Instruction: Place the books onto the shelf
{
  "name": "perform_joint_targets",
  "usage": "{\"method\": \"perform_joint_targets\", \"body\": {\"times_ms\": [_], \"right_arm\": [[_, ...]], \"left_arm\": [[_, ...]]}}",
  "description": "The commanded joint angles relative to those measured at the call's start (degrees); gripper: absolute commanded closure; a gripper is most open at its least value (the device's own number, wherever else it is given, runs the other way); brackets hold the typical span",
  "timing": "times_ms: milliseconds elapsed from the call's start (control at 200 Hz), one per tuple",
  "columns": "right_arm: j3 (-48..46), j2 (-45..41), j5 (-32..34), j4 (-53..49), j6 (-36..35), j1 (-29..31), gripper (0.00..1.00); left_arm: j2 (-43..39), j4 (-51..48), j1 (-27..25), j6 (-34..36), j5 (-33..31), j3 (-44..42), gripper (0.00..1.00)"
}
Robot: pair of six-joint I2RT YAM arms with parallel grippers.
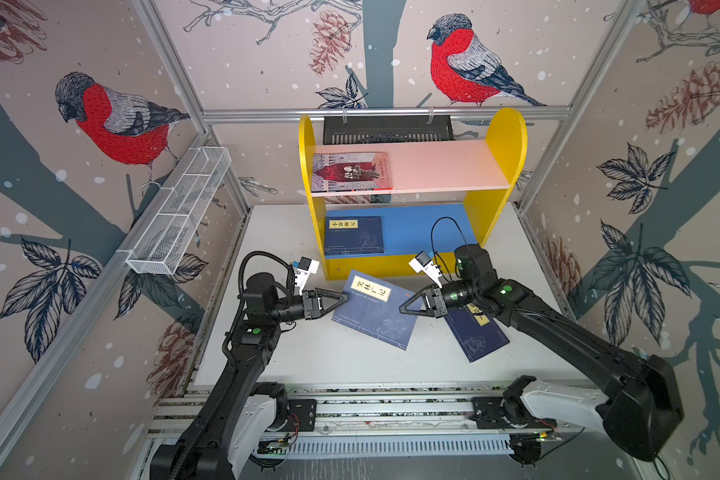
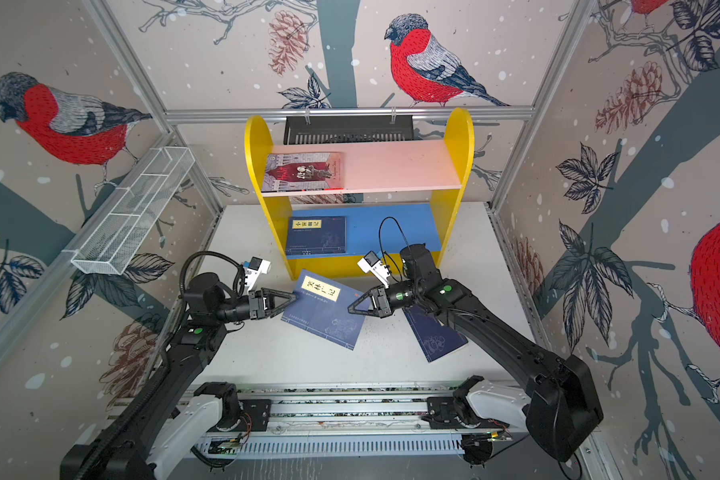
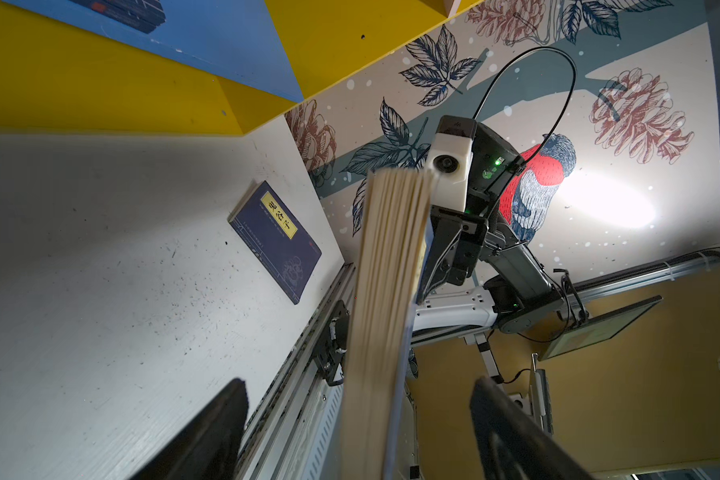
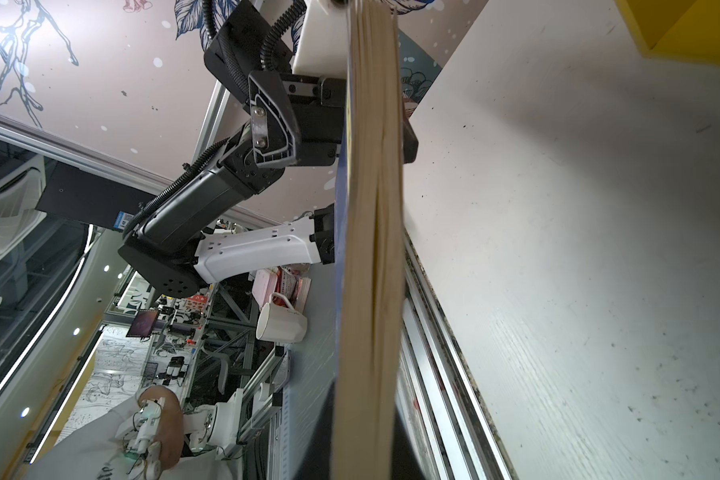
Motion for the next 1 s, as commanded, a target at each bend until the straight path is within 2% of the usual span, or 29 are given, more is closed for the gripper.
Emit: {"method": "perform_joint_targets", "body": {"times_ms": [0, 230, 345, 445, 555, 640, 680, 715, 751, 866, 996], "right_arm": [[0.76, 0.22, -1.29, -0.22, -2.6, 1.06, 0.98], [2.43, 2.16, -0.81, -2.57, -5.37, 1.77, 0.97], [3.67, 4.58, -0.83, -3.23, -6.33, 1.74, 0.97], [4.96, 5.88, -0.7, -3.67, -6.87, 1.71, 0.97], [5.79, 6.35, -0.8, -3.55, -7.08, 1.74, 0.97], [5.99, 6.69, -0.69, -3.1, -6.83, 1.69, 0.96], [5.99, 6.89, -0.42, -2.75, -6.59, 1.6, 0.92], [6.08, 7.08, 0.01, -2.44, -6.27, 1.43, 0.83], [6.09, 7.13, 0.38, -2.09, -6.0, 1.2, 0.73], [4.73, 5.89, 2.19, 0.22, -3.67, -0.55, 0.53], [-1.13, 1.2, 2.79, 9.18, 3.68, -4.22, 0.44]], "left_arm": [[1.27, 4.69, -0.45, -2.92, 3.24, 0.29, 0.18], [0.49, 7.98, -1.7, -6.46, 2.81, -1.47, 0.4], [-0.4, 13.25, -2.22, -11.03, 3.43, -3.35, 0.44], [-0.9, 13.5, -2.36, -11.44, 3.44, -3.63, 0.48], [-1.15, 12.91, -2.45, -11.39, 3.43, -3.85, 0.66], [-1.32, 12.78, -2.45, -10.8, 3.08, -3.78, 0.84], [-1.41, 12.45, -2.38, -10.25, 2.41, -3.67, 0.94], [-1.36, 12.05, -2.41, -9.74, 1.85, -3.51, 1.0], [-1.38, 11.88, -2.37, -9.52, 1.22, -3.29, 1.0], [-0.75, 10.9, -2.28, -8.58, -0.78, -1.72, 1.0], [1.26, 8.77, -1.76, -7.49, -0.95, 1.57, 1.0]]}}
